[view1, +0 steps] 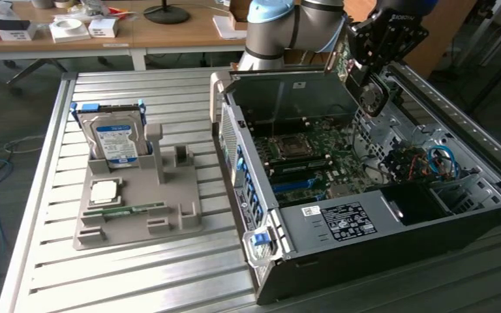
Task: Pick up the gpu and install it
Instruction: 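Insert the gpu into the slot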
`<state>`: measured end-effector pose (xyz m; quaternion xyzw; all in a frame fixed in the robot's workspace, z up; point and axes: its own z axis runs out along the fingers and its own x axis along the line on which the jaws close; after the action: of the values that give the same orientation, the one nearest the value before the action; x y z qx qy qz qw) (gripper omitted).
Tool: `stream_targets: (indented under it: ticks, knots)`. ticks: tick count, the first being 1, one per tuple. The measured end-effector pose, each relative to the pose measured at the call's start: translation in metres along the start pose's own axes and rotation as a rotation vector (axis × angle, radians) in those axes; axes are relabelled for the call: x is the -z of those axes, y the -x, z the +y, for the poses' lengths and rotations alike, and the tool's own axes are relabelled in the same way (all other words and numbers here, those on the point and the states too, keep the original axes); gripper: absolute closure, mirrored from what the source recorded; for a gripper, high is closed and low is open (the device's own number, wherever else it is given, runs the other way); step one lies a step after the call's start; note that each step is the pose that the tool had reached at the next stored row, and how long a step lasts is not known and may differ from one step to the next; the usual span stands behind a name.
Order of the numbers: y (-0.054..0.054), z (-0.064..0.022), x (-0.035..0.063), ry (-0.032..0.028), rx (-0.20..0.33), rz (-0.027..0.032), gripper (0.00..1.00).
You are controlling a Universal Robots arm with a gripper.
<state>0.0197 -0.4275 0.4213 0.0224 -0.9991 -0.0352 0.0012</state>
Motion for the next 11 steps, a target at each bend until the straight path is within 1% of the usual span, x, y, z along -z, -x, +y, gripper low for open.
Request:
stream_targets:
  ticks: [11]
  knots:
    - [0.0000,-0.0001,-0.0016,-0.0002,0.200,0.0140,0.74]
